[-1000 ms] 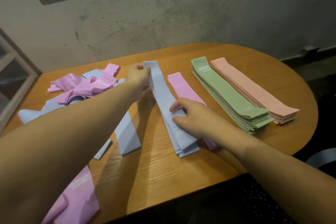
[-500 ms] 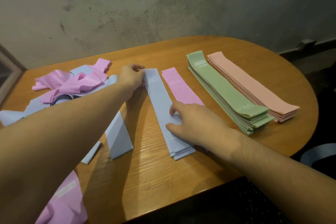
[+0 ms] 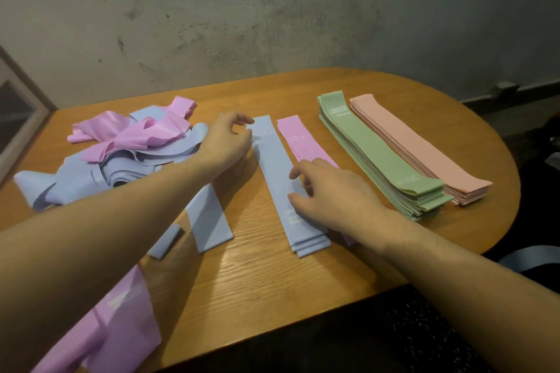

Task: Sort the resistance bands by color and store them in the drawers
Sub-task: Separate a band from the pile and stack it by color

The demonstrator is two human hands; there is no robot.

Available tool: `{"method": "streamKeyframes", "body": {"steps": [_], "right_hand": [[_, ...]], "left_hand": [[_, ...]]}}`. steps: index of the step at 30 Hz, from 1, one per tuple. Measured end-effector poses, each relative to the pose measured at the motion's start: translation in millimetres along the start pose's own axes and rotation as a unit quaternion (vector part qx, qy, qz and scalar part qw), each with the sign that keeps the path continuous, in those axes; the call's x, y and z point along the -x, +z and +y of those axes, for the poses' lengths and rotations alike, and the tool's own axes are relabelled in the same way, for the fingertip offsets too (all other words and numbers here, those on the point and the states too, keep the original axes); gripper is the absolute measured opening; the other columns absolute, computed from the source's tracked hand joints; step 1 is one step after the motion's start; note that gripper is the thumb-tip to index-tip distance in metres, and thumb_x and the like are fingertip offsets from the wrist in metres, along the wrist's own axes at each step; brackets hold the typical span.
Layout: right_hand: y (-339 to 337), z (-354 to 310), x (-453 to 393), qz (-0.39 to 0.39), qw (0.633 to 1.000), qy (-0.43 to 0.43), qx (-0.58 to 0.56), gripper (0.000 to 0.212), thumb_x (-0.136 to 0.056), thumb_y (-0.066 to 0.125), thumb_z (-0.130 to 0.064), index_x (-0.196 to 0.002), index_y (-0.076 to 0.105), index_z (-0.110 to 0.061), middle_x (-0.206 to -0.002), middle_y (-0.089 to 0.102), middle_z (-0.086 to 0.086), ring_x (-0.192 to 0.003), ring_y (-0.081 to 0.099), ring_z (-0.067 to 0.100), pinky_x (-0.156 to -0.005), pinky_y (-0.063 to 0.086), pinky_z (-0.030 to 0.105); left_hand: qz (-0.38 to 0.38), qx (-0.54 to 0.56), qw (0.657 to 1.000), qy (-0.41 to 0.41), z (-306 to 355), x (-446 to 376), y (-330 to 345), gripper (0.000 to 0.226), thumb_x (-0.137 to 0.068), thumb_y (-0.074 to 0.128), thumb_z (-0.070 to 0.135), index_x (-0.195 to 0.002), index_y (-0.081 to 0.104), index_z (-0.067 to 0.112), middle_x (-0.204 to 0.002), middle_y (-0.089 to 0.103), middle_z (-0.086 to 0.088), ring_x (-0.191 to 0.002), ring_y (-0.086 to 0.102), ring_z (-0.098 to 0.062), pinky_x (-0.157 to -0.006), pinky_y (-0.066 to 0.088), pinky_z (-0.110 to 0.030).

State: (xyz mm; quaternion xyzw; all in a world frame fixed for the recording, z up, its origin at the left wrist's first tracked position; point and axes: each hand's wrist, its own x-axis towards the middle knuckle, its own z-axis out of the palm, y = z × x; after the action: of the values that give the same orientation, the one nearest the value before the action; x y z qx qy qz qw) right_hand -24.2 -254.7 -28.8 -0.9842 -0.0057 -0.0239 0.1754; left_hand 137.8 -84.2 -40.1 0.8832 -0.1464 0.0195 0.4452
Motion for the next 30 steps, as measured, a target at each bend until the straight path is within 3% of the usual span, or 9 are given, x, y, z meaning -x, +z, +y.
{"method": "streamKeyframes", "body": {"steps": [4, 9, 12, 16, 24, 27, 30], "right_hand": [[2, -15, -1, 0.003, 0.999, -0.021, -0.040, 0.031, -0.095, 0.055, -0.046, -0.126, 0.055, -0.038, -0.121, 0.058, -0.012, -0.101, 0.059, 0.013, -0.080, 0.047, 0.032], [12, -44, -5, 0.002, 0.994, -0.066, -0.089, 0.024, -0.094, 0.059, -0.038, -0.118, 0.063, -0.034, -0.109, 0.060, -0.011, -0.086, 0.054, 0.009, -0.081, 0.049, 0.033], [20, -61, -8, -0.009, 0.990, -0.092, -0.111, 0.022, -0.094, 0.060, -0.033, -0.116, 0.064, -0.031, -0.104, 0.058, -0.013, -0.084, 0.050, 0.006, -0.077, 0.044, 0.029], [32, -85, -14, -0.011, 0.984, -0.124, -0.125, 0.020, -0.092, 0.063, -0.027, -0.112, 0.066, -0.028, -0.097, 0.057, -0.013, -0.083, 0.049, 0.004, -0.073, 0.037, 0.025], [55, -132, -28, -0.042, 0.978, -0.164, -0.122, 0.018, -0.094, 0.063, -0.029, -0.111, 0.068, -0.026, -0.100, 0.060, -0.007, -0.091, 0.054, 0.010, -0.080, 0.044, 0.028], [63, -149, -35, -0.048, 0.976, -0.169, -0.126, 0.024, -0.094, 0.063, -0.035, -0.116, 0.067, -0.027, -0.107, 0.059, -0.007, -0.098, 0.055, 0.011, -0.084, 0.046, 0.029], [69, -165, -42, -0.055, 0.976, -0.168, -0.124, 0.047, -0.092, 0.067, -0.042, -0.134, 0.059, -0.025, -0.116, 0.058, -0.006, -0.107, 0.053, 0.011, -0.084, 0.038, 0.023]], "left_hand": [[-0.032, -0.058, 0.994, 0.081, -13, 33, -25, 0.021, -0.098, 0.055, 0.017, -0.116, 0.064, 0.024, -0.119, 0.060, 0.006, -0.093, 0.059, -0.002, -0.074, 0.044, -0.012], [-0.032, -0.062, 0.994, 0.087, -41, 78, -59, 0.016, -0.096, 0.059, 0.017, -0.103, 0.066, 0.030, -0.112, 0.063, 0.011, -0.099, 0.060, -0.002, -0.091, 0.050, -0.033], [-0.017, -0.075, 0.991, 0.106, -54, 103, -82, 0.020, -0.095, 0.058, 0.013, -0.099, 0.067, 0.030, -0.100, 0.062, 0.016, -0.095, 0.059, 0.000, -0.085, 0.051, -0.032], [-0.004, -0.095, 0.987, 0.126, -71, 129, -109, 0.017, -0.088, 0.054, 0.022, -0.098, 0.066, 0.029, -0.098, 0.062, 0.011, -0.096, 0.058, -0.008, -0.084, 0.048, -0.033], [0.077, -0.168, 0.977, 0.106, -111, 160, -142, 0.024, -0.085, 0.057, 0.024, -0.107, 0.068, 0.021, -0.109, 0.065, 0.007, -0.106, 0.057, -0.014, -0.091, 0.044, -0.034], [0.107, -0.082, 0.990, 0.041, -120, 169, -144, 0.019, -0.091, 0.059, 0.023, -0.109, 0.065, 0.026, -0.107, 0.064, 0.011, -0.098, 0.059, -0.009, -0.083, 0.045, -0.028], [0.137, 0.010, 0.990, -0.018, -117, 169, -142, 0.017, -0.095, 0.062, 0.011, -0.106, 0.064, 0.024, -0.100, 0.065, 0.016, -0.090, 0.059, 0.002, -0.077, 0.044, -0.016]]}}
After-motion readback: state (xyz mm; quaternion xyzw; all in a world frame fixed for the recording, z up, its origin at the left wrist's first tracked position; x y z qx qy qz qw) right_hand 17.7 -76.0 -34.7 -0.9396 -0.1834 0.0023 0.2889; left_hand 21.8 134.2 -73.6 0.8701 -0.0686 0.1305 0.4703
